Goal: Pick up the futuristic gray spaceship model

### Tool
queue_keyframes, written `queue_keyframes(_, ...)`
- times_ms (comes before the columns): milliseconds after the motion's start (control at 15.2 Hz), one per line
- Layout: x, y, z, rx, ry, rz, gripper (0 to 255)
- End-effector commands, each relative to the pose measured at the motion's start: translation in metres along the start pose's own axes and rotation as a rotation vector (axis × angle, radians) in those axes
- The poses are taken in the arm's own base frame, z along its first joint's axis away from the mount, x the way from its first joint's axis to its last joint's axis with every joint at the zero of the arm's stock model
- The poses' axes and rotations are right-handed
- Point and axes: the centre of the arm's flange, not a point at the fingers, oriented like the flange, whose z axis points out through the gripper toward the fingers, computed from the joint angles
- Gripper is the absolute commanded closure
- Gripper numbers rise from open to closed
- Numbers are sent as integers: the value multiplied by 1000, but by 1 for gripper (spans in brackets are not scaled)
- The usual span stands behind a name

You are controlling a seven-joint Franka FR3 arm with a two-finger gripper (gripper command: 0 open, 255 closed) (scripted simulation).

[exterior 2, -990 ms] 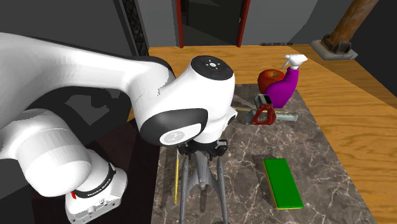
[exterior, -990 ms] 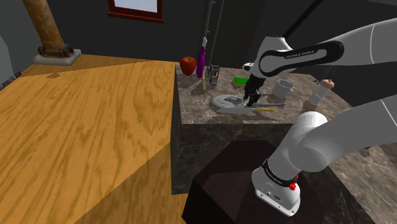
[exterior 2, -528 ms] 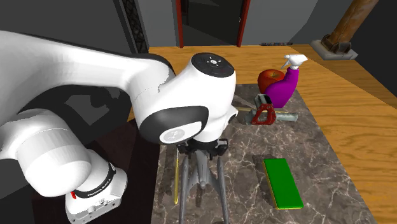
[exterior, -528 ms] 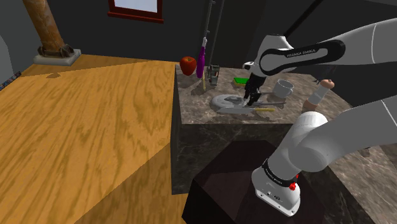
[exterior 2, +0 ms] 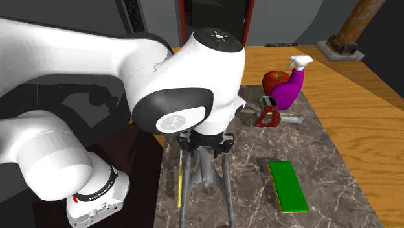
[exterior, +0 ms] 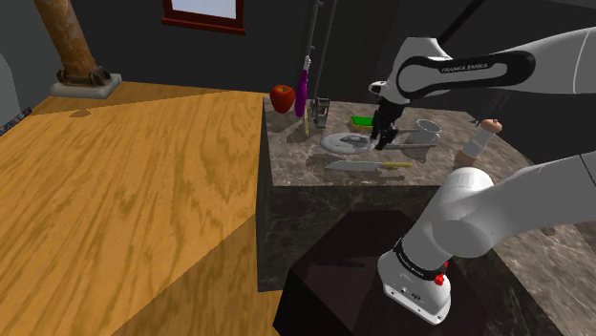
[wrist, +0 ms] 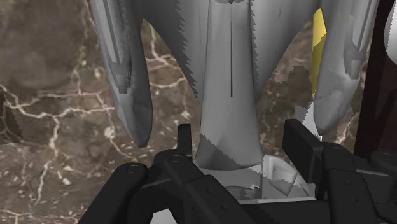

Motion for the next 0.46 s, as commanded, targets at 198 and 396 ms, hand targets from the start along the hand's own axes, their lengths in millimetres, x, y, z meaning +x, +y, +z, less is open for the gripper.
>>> queue_keyframes(198, 1, -1, -27, 0, 0, 0, 255)
queue_keyframes(396, 1, -1, -33, 0, 0, 0, 255)
